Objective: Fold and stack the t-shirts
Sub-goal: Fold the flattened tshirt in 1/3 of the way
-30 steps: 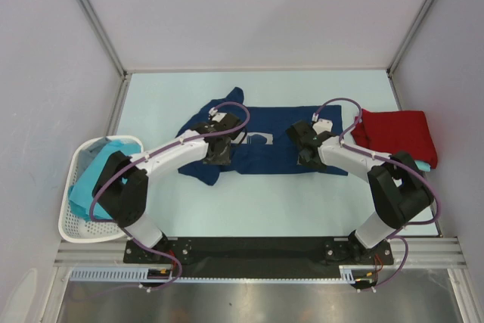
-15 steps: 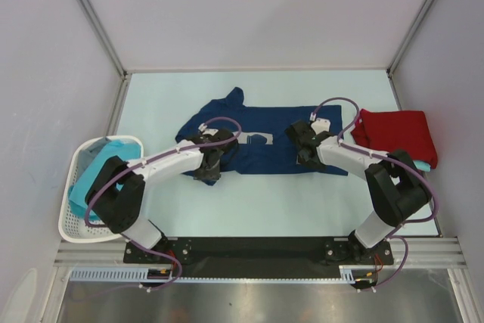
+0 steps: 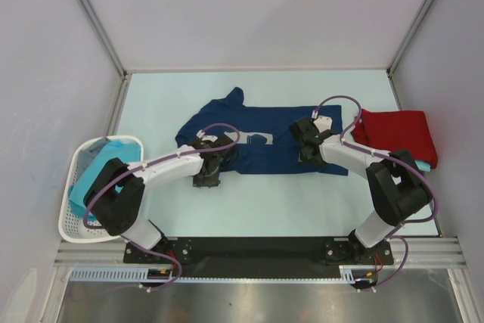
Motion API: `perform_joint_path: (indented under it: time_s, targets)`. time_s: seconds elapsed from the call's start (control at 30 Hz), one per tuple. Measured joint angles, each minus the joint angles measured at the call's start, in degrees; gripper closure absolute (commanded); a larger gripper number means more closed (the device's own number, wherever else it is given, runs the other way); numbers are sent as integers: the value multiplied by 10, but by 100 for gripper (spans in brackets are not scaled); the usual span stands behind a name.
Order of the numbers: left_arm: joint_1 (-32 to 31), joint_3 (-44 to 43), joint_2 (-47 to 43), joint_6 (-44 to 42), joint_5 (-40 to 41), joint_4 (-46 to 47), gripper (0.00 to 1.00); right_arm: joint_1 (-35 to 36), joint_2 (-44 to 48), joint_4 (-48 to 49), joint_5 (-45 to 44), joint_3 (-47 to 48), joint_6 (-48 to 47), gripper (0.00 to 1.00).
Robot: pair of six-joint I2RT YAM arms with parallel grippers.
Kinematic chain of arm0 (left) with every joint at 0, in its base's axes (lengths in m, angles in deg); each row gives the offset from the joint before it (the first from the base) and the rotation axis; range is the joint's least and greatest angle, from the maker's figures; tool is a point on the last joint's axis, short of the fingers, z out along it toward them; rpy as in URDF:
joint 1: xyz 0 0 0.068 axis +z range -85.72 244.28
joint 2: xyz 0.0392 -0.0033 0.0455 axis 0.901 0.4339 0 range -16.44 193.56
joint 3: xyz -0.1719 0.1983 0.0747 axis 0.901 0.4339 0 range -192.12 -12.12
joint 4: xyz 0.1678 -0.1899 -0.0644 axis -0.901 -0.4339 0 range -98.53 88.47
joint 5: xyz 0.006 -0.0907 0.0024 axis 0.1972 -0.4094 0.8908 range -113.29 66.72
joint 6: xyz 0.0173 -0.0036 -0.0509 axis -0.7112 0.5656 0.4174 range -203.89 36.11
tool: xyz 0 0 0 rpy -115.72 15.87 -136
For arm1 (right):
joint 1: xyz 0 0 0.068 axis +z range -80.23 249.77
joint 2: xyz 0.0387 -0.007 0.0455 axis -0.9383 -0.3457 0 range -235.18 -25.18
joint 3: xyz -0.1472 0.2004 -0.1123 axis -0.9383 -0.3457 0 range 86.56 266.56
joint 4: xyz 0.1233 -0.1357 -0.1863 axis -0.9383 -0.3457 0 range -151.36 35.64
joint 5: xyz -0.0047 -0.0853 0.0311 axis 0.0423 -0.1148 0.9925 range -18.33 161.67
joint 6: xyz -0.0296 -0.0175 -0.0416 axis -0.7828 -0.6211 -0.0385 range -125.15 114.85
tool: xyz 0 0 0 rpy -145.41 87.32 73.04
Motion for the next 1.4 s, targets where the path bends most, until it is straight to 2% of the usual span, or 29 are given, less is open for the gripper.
perform_joint_path:
  time_s: [0.43, 0.73, 0.9, 1.13, 1.4]
  targets:
    - [-51, -37, -16, 30, 2, -21, 57, 0, 1, 1, 0, -1, -10, 49]
    - [-54, -37, 13, 31, 6, -8, 57, 0, 10, 1, 0, -6, -10, 49]
    - [-39, -37, 21, 28, 6, 10, 57, 0, 17, 1, 0, -7, -10, 49]
    - [8, -37, 23, 10, 9, 27, 64, 0, 23, 0, 0, -8, -10, 49]
    - [25, -37, 38, 0, 9, 41, 64, -1, 26, 0, 0, -10, -10, 49]
